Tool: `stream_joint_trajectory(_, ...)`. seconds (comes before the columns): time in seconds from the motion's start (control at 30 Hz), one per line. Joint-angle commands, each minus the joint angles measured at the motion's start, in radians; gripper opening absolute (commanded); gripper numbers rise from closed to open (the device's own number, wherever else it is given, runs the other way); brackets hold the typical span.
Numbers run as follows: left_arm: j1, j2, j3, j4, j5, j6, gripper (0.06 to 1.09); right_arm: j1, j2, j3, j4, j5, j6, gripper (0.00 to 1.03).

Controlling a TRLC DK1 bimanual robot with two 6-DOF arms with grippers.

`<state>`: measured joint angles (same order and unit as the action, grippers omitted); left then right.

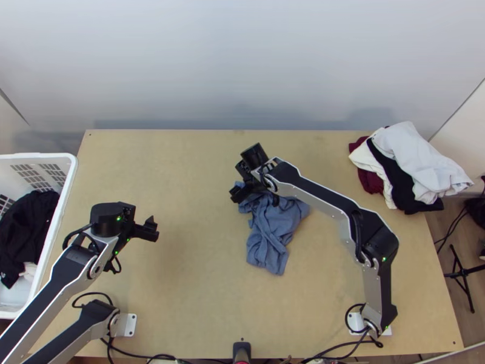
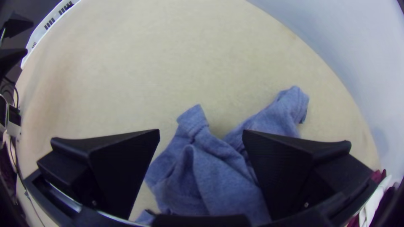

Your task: Fold the t-shirt

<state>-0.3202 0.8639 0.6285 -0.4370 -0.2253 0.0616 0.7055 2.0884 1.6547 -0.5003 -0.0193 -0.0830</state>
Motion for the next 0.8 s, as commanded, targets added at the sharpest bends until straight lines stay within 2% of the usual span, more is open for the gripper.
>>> stream_joint_trajectory(0.0, 0.012, 0.009, -0.013, 0.03, 0.001, 0.01, 1.05, -0.005, 0.059, 0.056, 0.005, -0.005, -0.008, 0.91)
stream_joint_trajectory(0.1, 0.013, 0.011, -0.019, 0.04, 0.003, 0.014, 1.05, -0.006, 0.088, 0.103, 0.003, -0.005, -0.006, 0.91)
stream_joint_trajectory(0.2, 0.017, 0.017, -0.019, 0.043, 0.001, 0.018, 1.05, -0.003, 0.107, 0.119, 0.003, -0.005, -0.014, 0.8)
stream_joint_trajectory(0.23, 0.021, 0.018, -0.019, 0.043, 0.001, 0.023, 1.05, -0.003, 0.11, 0.117, 0.003, -0.005, -0.018, 0.7)
stream_joint_trajectory(0.33, 0.035, 0.018, -0.019, 0.043, 0.001, 0.032, 1.05, 0.005, 0.113, 0.112, -0.001, -0.005, -0.061, 0.3)
stream_joint_trajectory(0.37, 0.038, 0.018, -0.021, 0.043, 0.001, 0.035, 1.05, 0.008, 0.113, 0.114, -0.004, -0.005, -0.075, 0.22)
stream_joint_trajectory(0.6, 0.066, 0.015, -0.019, 0.043, 0.003, 0.064, 1.05, 0.003, 0.107, 0.094, -0.049, -0.005, -0.127, 0.21)
stream_joint_trajectory(0.67, 0.067, 0.017, -0.019, 0.046, 0.003, 0.07, 1.05, -0.001, 0.101, 0.085, -0.05, -0.005, -0.139, 0.02)
stream_joint_trajectory(0.77, 0.067, 0.018, -0.021, 0.058, 0.003, 0.076, 1.05, -0.009, 0.091, 0.088, -0.041, -0.005, -0.132, 0.03)
